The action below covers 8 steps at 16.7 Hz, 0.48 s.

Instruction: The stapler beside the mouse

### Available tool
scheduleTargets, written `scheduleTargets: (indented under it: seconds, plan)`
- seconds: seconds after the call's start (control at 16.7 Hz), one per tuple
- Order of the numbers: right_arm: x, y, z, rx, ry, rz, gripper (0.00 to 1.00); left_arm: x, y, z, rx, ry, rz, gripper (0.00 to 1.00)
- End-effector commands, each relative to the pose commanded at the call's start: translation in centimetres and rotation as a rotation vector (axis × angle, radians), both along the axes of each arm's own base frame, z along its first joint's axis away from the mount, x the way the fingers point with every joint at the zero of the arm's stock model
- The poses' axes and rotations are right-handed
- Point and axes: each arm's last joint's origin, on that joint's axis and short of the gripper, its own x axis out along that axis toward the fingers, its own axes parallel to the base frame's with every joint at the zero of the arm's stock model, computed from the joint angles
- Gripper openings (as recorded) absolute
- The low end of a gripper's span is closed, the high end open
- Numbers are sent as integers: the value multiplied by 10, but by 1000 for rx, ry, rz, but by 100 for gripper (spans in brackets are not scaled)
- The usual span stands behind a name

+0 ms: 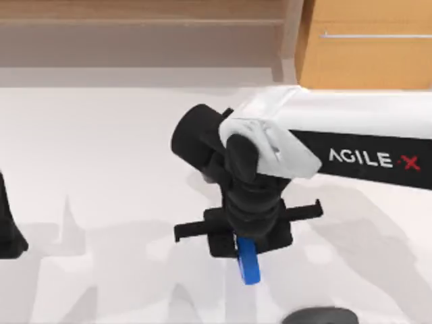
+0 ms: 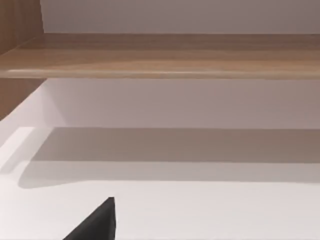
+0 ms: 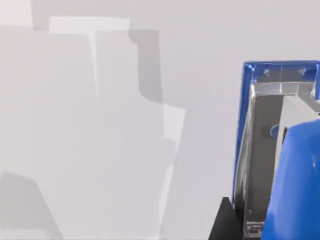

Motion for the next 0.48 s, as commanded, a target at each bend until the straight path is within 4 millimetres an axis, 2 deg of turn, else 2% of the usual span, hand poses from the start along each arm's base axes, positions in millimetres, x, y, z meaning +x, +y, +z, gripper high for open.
scheduleTargets:
  seconds: [0.18, 0.3, 0.48]
  plan:
    - [36, -46, 0, -25, 23, -111, 0, 0, 0, 0, 0, 0, 0, 100]
    - [52, -72, 4, -25, 26, -165, 0, 0, 0, 0, 0, 0, 0, 100]
    - [61, -86, 10, -14, 17, -188, 0, 0, 0, 0, 0, 0, 0, 100]
